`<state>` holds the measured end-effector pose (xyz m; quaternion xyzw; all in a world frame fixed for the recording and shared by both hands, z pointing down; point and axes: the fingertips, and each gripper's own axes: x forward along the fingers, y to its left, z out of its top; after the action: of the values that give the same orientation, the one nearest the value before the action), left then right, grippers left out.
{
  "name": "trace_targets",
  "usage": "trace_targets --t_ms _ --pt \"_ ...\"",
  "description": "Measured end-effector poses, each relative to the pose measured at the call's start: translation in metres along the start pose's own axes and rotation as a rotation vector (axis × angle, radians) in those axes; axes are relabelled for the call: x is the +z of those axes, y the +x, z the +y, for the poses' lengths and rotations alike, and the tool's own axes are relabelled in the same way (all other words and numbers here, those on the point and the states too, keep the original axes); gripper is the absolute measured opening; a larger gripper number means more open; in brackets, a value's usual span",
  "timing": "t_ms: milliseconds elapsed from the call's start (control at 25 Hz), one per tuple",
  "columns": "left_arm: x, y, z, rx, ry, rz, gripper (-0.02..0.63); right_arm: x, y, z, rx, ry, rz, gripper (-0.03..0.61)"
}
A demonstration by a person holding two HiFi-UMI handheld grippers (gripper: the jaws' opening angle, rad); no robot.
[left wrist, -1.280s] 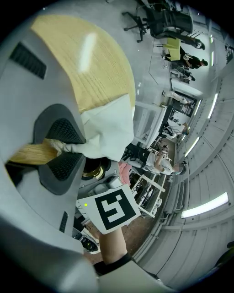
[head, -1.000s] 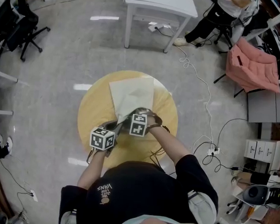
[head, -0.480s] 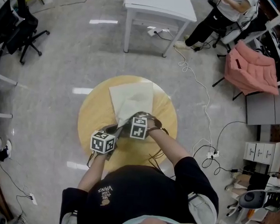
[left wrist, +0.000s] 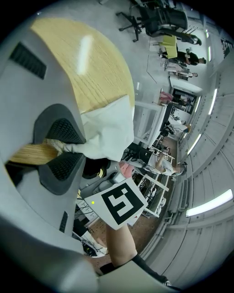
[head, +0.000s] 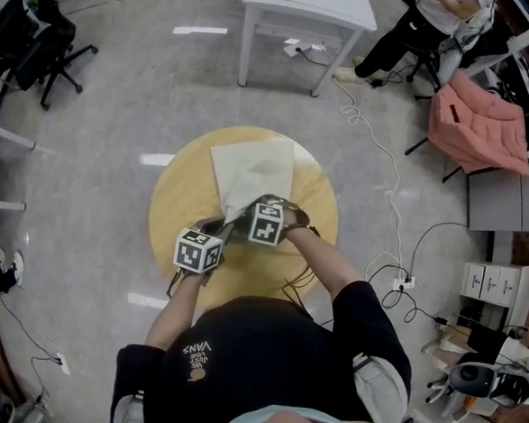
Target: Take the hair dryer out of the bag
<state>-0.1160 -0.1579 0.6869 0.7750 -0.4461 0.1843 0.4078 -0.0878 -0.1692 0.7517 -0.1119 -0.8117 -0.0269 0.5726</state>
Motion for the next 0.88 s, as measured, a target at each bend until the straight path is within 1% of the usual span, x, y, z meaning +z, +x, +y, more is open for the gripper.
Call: trace_targets --t_ms 320,560,880 --pt "0.003 -0.007 -0.003 0.003 0.022 -0.006 0.054 0.005 -0.009 0.007 0.043 0.037 -0.036 0.351" --pt "0.001 -0.012 -0.011 0.002 0.027 -0.002 0.054 0.001 -0.016 0.017 0.076 0.028 -0.042 0.351" --pt "-0.002 -0.014 -0.018 0.002 0.058 0.014 0.054 -0.006 -0.024 0.025 0.108 0.024 -0.051 0.351"
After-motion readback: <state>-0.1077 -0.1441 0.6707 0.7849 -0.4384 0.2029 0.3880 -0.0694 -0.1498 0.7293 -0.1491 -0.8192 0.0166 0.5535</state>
